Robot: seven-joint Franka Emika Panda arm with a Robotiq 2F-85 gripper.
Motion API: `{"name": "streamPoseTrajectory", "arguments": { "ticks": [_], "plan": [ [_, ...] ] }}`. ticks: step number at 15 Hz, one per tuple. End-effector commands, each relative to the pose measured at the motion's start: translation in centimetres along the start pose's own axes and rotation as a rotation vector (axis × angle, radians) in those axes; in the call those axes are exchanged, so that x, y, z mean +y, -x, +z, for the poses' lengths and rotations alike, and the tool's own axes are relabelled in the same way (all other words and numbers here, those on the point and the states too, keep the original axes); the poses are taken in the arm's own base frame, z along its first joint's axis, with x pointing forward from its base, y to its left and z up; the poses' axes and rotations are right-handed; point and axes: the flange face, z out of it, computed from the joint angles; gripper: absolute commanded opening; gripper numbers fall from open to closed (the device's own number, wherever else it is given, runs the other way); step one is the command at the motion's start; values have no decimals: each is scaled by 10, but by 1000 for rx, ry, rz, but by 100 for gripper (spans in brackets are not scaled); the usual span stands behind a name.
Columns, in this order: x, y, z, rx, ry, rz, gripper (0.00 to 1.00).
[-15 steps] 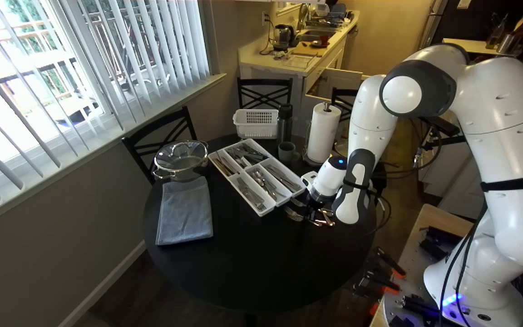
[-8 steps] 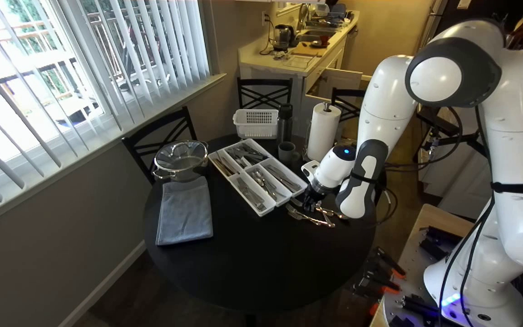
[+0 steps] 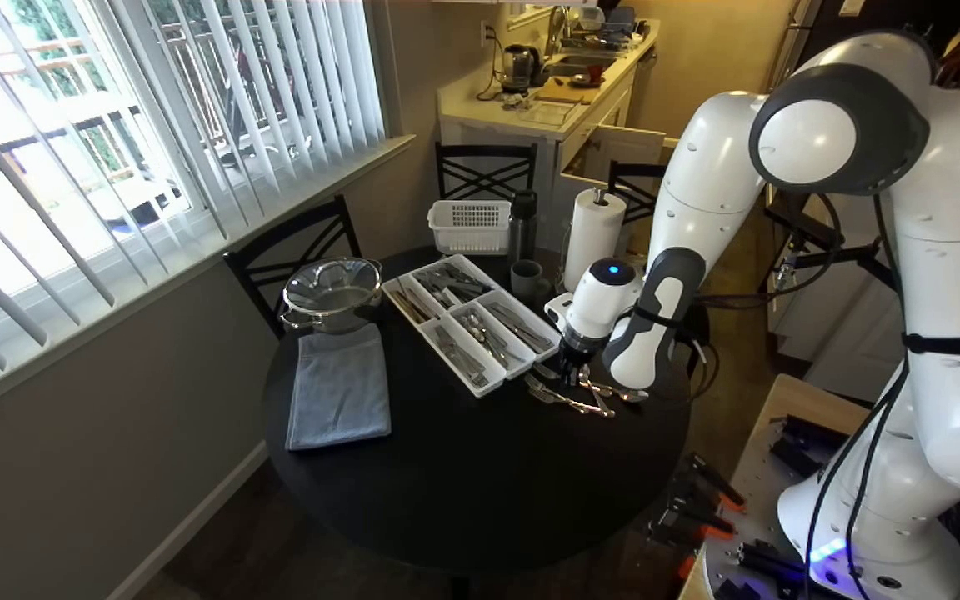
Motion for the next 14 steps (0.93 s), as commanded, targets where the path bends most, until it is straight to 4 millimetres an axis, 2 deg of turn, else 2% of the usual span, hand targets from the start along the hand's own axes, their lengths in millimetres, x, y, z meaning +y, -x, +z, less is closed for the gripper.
{"name": "streamPoseTrajectory", "arguments": {
  "ticks": [1, 6, 9, 10, 11, 12, 14],
  "plan": [
    [4, -13, 19, -61, -27, -42, 69],
    [-2, -27, 54, -149, -76, -52, 99],
    [0, -19, 67, -178, -96, -28, 100],
    [1, -16, 70, -178, -99, -22, 92],
    [2, -11, 72, -181, -98, -11, 75],
    [3, -6, 73, -184, -99, -2, 74],
    [6, 0, 75, -186, -101, 12, 60]
  ]
}}
